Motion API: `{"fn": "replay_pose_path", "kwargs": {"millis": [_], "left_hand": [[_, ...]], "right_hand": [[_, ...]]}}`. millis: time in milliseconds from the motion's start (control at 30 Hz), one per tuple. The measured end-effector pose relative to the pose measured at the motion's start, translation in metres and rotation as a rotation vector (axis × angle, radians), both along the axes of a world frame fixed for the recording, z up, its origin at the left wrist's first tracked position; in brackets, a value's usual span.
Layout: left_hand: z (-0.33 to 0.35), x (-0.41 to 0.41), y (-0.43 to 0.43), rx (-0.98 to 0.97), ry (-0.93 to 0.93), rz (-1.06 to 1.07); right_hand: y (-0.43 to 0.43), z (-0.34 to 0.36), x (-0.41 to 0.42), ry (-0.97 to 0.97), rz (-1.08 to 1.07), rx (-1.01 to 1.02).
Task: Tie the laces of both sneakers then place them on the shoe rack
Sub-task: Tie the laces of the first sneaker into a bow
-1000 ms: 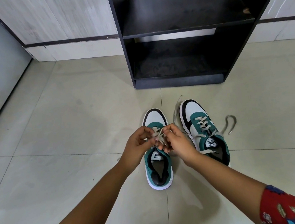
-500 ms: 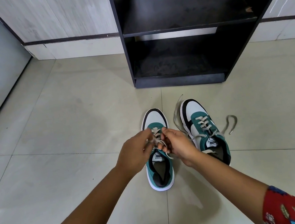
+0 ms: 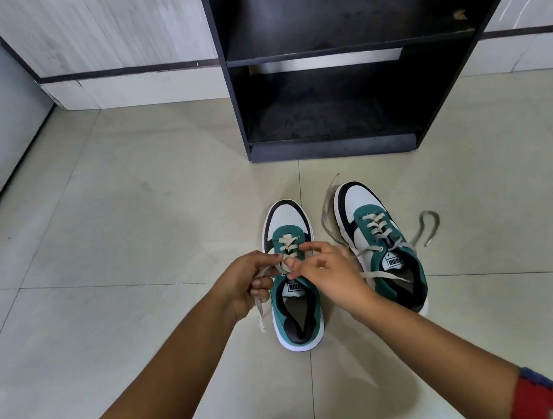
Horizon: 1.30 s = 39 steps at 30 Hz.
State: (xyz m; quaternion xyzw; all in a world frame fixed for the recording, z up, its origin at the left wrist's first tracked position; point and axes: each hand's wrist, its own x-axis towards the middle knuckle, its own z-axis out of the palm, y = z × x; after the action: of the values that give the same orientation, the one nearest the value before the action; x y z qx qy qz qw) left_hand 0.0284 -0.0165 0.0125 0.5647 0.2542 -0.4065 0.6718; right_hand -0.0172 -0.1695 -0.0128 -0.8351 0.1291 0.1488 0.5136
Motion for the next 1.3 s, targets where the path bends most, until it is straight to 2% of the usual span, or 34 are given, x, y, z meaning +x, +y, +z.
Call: {"fn": "replay_pose_path", "kwargs": {"millis": [133,200,333,467,600,767,800,900,967,1033,1133,1200,1300], "left_hand": [[-0.001,0.0,0.002,0.052,-0.064,-0.03],[-0.002,0.001,0.001,0.112,-0.135,-0.082],[-0.004,0.0,0.001,0.088,-0.173,-0.074],[-0.009,-0.004,0.01,-0.101,0.007,-0.002],[-0.017,-0.004,0.02,-0.237,0.154,0.095],[-0.021,-0.005,0.027,-0.255,0.217,0.079],[-0.021,-0.004,0.028,-0.246,0.216,0.09],[-0.017,-0.004,0.022,-0.293,0.208,0.187],[-0.017,-0.005,0.018,-0.386,0.219,0.278],[-0.019,-0.005,0.019,-0.448,0.217,0.308],[-0.024,-0.005,0.024,-0.47,0.209,0.208],[-0.025,-0.004,0.025,-0.371,0.189,0.101],[-0.023,0.001,0.023,-0.22,0.112,0.037]], "right_hand": [[0.006,0.002,0.002,0.139,-0.212,0.415],[0.004,0.003,0.002,0.159,-0.242,0.492],[0.002,0.01,0.0,0.171,-0.261,0.53],[-0.007,0.015,-0.007,0.206,-0.213,0.643],[-0.017,0.01,-0.016,0.205,-0.167,0.5],[-0.026,0.005,-0.015,0.202,-0.29,0.51],[-0.026,0.005,-0.015,0.216,-0.303,0.598],[-0.024,0.006,-0.012,0.289,-0.367,1.058],[-0.025,0.006,-0.01,0.309,-0.44,1.214],[-0.027,0.004,-0.008,0.293,-0.469,1.18],[-0.027,0.003,-0.008,0.24,-0.4,0.975],[-0.024,0.004,-0.007,0.205,-0.352,0.877],[-0.019,0.007,-0.004,0.18,-0.341,0.869]]}}
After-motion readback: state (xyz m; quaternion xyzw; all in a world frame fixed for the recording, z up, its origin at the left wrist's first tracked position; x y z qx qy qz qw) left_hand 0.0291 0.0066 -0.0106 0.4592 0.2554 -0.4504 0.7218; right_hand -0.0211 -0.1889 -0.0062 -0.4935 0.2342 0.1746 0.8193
